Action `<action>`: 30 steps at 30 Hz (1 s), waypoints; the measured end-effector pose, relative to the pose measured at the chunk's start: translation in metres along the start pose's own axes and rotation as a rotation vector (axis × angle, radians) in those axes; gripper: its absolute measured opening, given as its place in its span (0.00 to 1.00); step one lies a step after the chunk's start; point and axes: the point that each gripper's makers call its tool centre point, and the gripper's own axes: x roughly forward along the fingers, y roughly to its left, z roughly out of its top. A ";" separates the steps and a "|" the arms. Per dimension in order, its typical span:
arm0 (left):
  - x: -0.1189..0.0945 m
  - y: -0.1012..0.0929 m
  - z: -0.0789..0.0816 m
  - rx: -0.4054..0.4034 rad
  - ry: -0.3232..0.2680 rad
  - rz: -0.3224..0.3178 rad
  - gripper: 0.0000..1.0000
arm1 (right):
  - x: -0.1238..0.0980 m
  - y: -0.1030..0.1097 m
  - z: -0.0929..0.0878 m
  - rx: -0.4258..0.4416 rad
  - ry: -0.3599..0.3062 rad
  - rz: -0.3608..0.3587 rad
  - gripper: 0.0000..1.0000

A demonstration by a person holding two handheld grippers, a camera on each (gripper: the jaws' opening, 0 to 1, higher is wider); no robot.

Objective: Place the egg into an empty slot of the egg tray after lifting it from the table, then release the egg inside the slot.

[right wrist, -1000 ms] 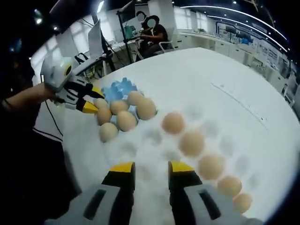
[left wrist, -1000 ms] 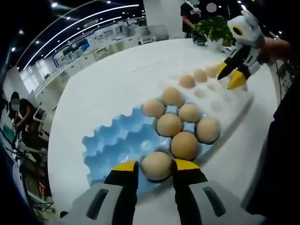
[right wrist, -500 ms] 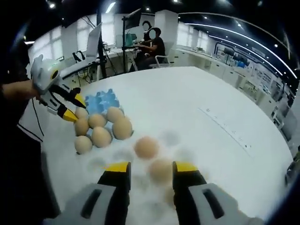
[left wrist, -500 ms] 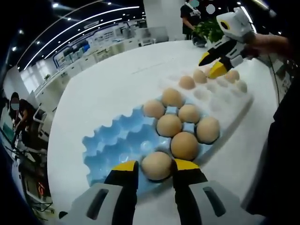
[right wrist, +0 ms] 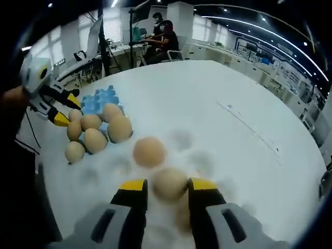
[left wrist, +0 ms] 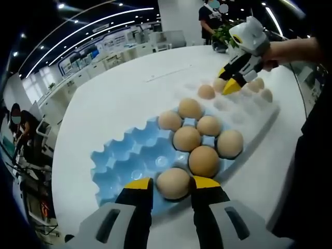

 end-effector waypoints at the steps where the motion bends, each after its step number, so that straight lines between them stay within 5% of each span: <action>1: 0.000 0.000 0.000 -0.001 -0.003 0.000 0.29 | 0.000 0.001 0.000 -0.003 -0.002 0.003 0.32; 30: 0.000 0.000 -0.002 -0.060 -0.014 -0.004 0.27 | 0.001 -0.001 0.001 0.066 0.007 -0.036 0.28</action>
